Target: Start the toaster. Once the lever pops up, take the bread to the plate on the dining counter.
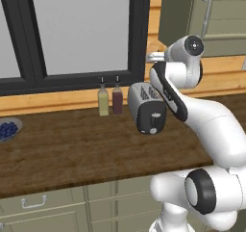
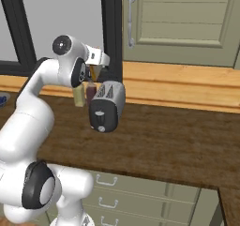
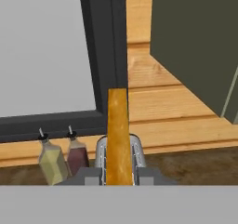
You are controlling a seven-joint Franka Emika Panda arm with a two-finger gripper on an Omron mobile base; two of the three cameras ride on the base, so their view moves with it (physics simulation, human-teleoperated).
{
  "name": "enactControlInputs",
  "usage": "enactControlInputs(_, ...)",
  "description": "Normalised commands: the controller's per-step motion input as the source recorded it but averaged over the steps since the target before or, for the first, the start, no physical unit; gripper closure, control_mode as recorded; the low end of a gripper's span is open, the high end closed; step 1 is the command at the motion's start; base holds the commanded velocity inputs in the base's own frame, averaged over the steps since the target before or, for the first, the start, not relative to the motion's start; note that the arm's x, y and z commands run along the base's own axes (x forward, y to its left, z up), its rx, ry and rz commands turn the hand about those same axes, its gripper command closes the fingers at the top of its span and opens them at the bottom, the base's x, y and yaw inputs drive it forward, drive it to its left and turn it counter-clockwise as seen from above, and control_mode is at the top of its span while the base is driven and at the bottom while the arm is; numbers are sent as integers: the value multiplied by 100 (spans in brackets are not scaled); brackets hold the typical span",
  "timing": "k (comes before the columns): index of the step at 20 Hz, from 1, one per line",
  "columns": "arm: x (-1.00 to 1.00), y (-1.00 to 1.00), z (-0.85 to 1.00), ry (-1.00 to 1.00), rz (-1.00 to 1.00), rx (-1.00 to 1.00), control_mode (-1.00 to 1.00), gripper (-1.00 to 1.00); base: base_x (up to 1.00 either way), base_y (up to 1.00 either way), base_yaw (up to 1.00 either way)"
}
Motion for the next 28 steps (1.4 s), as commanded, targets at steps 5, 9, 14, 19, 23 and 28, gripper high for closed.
enactControlInputs(5,0,0,0,0,0,0,100,100,-87,15,5)
enactControlInputs(9,0,0,0,0,0,0,100,100,-74,24,-36)
enactControlInputs(14,0,0,0,0,0,0,100,100,-56,35,-89)
enactControlInputs(19,0,0,0,0,0,0,100,100,-66,40,-87)
enactControlInputs(23,0,0,0,0,0,0,100,100,-66,53,-83)
enactControlInputs(28,0,0,0,0,0,0,100,100,-59,52,-83)
